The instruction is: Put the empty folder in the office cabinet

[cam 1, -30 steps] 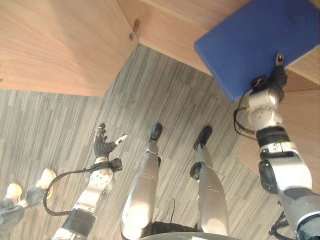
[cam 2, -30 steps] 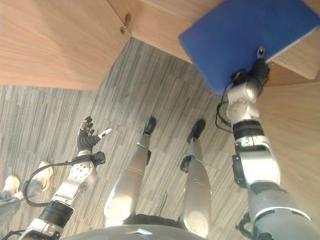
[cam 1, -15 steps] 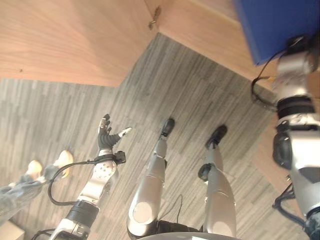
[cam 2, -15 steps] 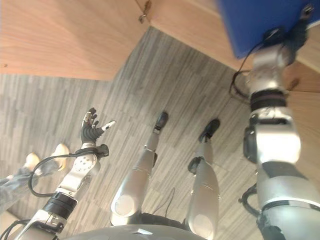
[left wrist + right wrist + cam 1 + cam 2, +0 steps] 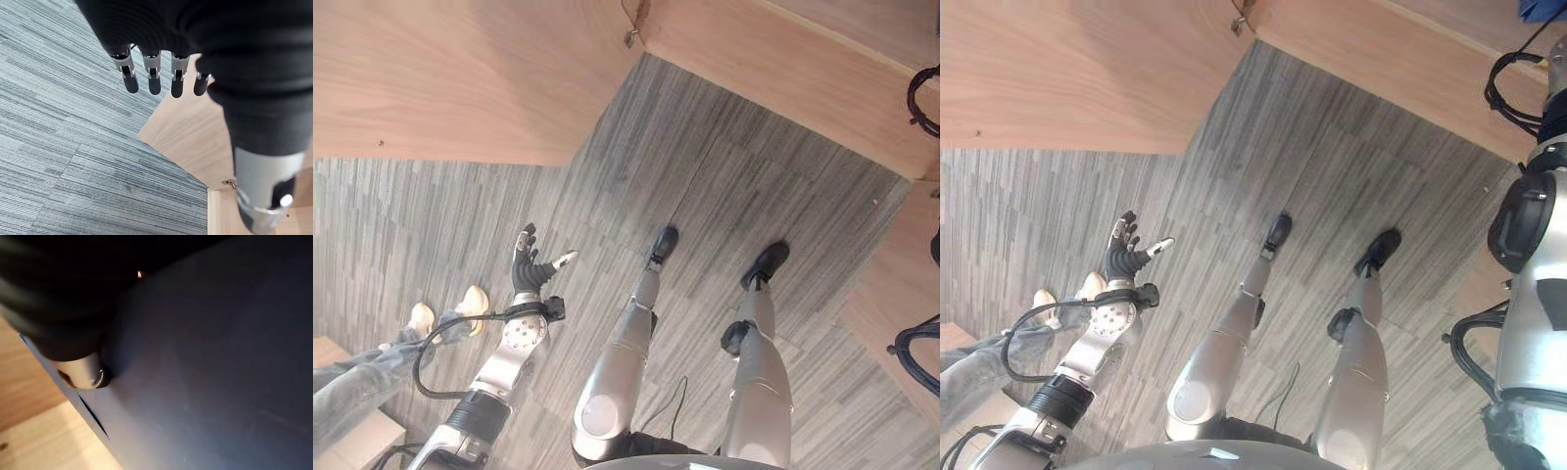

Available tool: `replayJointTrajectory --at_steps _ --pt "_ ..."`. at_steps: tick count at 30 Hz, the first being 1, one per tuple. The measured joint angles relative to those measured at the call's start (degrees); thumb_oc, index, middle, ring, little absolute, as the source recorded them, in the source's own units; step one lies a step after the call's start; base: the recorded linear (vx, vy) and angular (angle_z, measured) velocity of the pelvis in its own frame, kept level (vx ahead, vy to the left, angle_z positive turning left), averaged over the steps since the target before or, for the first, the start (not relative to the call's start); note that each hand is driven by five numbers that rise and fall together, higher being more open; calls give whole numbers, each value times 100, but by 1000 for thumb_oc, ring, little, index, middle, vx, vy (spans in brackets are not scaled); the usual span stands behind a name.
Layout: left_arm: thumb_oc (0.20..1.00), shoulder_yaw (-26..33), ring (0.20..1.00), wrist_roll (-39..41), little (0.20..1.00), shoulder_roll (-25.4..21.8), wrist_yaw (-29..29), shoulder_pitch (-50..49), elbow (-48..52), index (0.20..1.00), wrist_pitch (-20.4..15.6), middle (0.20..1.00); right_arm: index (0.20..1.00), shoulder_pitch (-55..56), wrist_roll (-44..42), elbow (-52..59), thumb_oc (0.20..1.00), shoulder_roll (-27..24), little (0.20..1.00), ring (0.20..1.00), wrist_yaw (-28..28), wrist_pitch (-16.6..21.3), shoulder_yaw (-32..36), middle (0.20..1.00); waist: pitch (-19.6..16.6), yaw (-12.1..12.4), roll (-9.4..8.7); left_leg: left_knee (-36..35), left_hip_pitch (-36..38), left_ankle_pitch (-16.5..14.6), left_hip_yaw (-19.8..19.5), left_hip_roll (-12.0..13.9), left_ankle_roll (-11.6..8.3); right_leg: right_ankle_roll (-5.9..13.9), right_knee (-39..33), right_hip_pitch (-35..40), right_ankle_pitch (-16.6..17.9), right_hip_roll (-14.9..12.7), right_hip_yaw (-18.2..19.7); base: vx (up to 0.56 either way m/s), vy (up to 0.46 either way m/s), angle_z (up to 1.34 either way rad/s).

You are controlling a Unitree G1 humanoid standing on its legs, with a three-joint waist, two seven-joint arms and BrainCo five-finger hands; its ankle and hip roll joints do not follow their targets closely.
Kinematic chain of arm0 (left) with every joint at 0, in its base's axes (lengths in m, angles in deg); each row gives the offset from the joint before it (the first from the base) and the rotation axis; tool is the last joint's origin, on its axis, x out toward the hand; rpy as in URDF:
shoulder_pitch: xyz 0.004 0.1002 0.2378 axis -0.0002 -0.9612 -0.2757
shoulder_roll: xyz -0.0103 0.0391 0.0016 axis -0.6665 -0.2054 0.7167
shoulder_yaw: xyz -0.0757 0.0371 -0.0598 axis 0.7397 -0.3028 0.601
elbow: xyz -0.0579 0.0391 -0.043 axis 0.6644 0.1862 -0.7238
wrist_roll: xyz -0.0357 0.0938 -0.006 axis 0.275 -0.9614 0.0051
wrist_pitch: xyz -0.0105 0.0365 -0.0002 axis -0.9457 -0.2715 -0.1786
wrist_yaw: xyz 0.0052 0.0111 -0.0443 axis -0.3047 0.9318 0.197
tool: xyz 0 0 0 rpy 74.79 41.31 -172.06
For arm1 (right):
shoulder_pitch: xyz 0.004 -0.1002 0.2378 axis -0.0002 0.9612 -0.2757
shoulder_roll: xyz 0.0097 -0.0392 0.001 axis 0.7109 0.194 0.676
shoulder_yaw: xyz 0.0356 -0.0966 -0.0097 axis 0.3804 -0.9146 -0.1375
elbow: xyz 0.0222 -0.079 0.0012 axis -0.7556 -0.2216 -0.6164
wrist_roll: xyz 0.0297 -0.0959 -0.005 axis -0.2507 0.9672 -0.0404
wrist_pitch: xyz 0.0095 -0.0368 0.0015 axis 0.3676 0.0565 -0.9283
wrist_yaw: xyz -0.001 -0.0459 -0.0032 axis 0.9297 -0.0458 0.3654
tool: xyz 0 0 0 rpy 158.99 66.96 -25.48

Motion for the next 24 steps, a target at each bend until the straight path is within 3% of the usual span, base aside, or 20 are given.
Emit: replayJointTrajectory --at_steps 2,6,9,15,24 --pt "1000 0 1000 0 1000 0 0 0 0 1000 0 1000 200 0 0 0 200 0 200 200 0 0 0 200 0 0 0 0 0 0 0 0 0 0 0 0 0 0 0 16 6 -7" --pt "1000 -22 1000 1 1000 0 78 46 14 1000 -5 1000 200 -26 11 -431 200 -30 200 200 462 -17 217 200 -125 -1 225 -26 -42 2 82 -8 5 24 -1 -112 5 -30 123 49 13 -6" --pt "1000 -108 1000 1 1000 24 104 39 126 1000 -26 1000 200 -86 138 -322 200 -205 200 200 521 -48 -61 200 -281 68 447 -78 -230 65 167 -16 51 56 0 -367 38 -23 193 40 7 -10" --pt "1000 -199 1000 6 1000 94 105 19 194 1000 -90 1000 200 -526 468 -287 200 -365 200 200 669 -263 -345 200 -443 123 684 -106 -433 104 176 -26 60 72 2 -589 55 -37 269 39 2 -1" --pt "1000 -196 1000 13 1000 97 121 103 340 1000 -252 1000 200 -1304 576 -268 200 -692 200 200 635 -387 -955 200 -461 225 710 -103 -635 124 180 -91 62 63 92 -847 81 -117 294 23 -24 0"
